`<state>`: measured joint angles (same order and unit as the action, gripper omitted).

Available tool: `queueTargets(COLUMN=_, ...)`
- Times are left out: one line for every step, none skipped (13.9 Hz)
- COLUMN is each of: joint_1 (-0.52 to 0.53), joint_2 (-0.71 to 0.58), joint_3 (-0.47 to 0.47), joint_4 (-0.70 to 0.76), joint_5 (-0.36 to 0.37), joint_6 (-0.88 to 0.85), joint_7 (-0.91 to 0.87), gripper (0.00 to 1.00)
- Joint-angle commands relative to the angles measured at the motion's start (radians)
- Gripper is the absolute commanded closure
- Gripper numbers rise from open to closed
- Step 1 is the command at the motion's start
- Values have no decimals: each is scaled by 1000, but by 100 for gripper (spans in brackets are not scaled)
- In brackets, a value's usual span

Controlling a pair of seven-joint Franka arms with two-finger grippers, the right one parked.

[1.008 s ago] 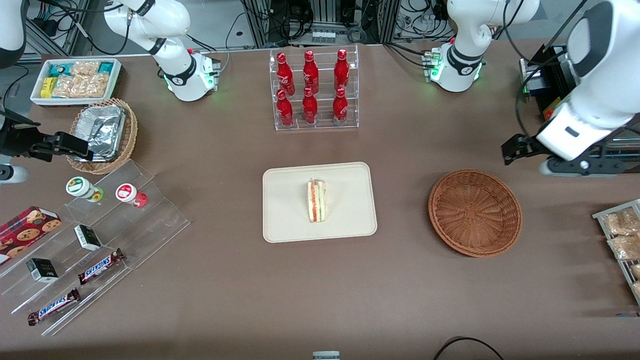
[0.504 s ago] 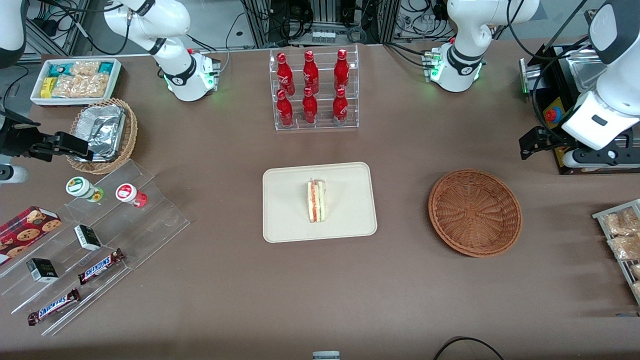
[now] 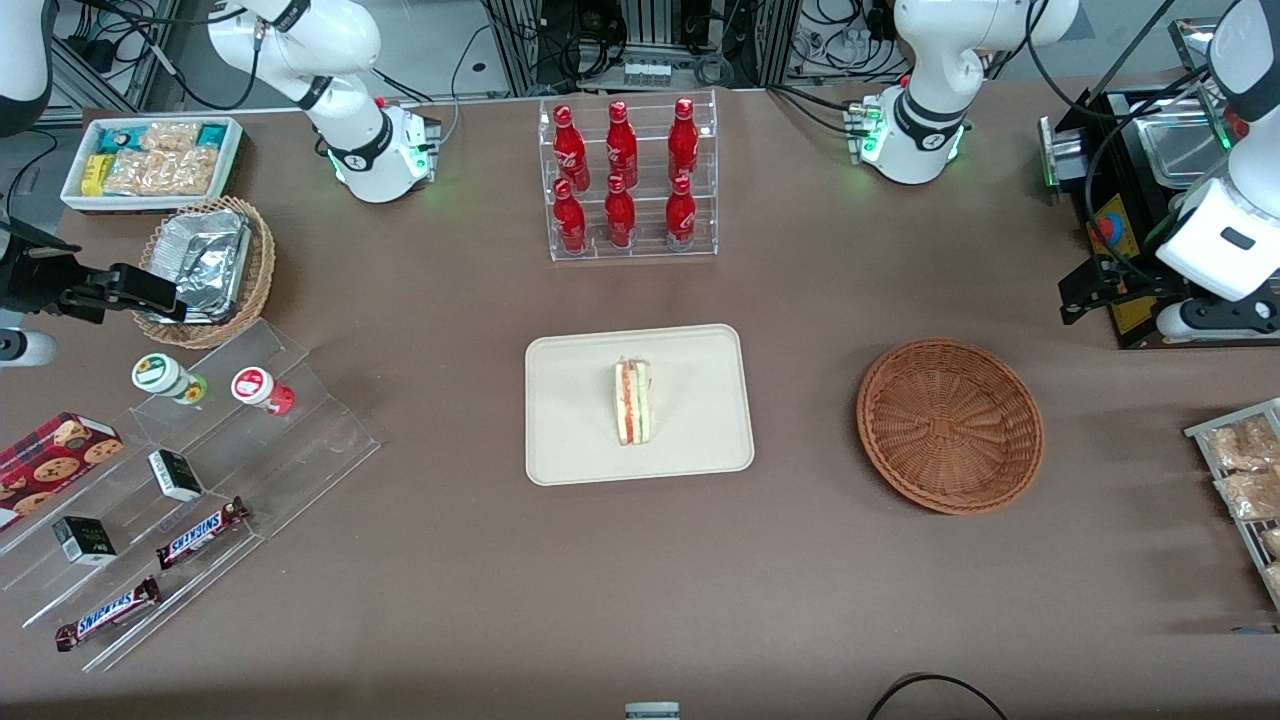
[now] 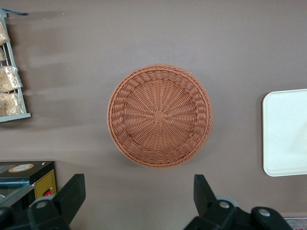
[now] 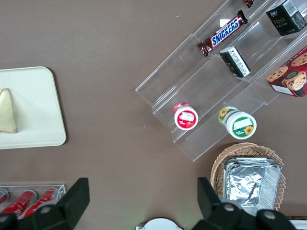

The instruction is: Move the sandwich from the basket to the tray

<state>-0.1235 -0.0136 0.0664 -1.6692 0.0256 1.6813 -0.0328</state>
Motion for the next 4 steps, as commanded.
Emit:
queueTargets(joint_1=-2, joint_2=53, joint_3=-3, joint_4=83, joint_5=-15, joint_6=-45, joint_7=19, gripper=1)
queueTargets(joint_1=-2, joint_2=53, joint_3=-4, joint_4=83, joint_5=-15, joint_6=-45, joint_7=16, gripper=1)
queueTargets(joint_1=-1, joint_2=53, joint_3=-4, joint_4=82, joint_5=-16, joint_6=-45, joint_7=17, gripper=1)
queueTargets(joint_1=-1, joint_2=52, joint_3=-4, joint_4=80, joint_5=-16, joint_6=-45, joint_7=17, gripper=1)
